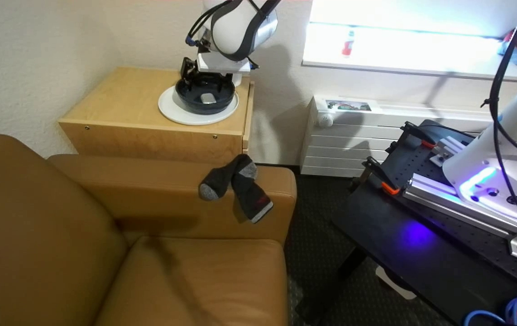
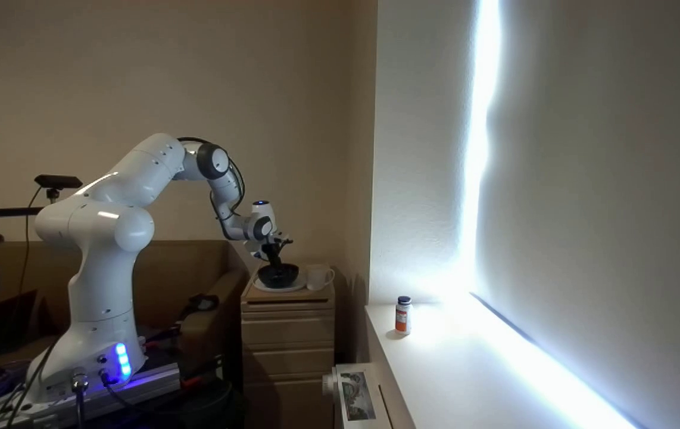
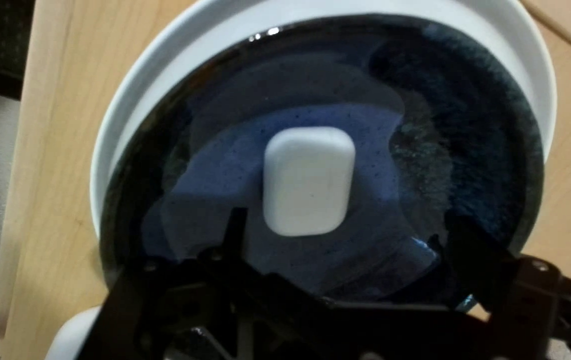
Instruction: Move the airpod case from the bowl to the windowsill then put the lemon in the bowl
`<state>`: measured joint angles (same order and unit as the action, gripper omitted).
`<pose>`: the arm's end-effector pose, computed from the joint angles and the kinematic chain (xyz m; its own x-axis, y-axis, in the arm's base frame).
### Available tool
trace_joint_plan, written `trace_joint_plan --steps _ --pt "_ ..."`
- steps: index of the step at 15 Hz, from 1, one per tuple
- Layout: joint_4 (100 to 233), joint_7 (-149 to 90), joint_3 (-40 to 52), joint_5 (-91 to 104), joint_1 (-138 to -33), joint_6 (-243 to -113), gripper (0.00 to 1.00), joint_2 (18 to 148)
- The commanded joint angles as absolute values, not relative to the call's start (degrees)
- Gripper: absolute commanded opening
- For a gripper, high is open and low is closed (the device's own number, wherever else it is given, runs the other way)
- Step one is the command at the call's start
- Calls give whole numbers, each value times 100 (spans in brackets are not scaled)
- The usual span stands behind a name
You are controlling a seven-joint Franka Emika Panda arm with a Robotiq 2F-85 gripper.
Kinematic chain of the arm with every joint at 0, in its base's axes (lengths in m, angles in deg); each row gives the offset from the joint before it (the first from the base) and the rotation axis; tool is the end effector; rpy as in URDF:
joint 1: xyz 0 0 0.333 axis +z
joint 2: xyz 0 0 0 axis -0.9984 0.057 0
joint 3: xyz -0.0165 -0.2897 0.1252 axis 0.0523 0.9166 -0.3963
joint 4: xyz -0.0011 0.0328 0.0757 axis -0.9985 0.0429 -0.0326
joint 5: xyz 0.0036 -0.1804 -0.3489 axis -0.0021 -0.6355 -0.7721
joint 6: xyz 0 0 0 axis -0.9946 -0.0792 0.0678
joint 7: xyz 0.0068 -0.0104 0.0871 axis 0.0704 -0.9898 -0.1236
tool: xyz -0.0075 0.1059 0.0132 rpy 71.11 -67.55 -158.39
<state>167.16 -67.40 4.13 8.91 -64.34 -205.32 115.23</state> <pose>0.6674 0.2513 0.1592 0.8893 -0.3673 0.2725 -0.3186 -0.9250 -0.2070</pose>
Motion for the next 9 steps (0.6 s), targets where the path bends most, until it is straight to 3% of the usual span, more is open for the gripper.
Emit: trace_joint_plan --steps 1,9 --pt "16692 -6619 447 1062 -6395 -20530 100 11544" --pt "16162 -6647 505 1097 -6407 -20148 100 12092"
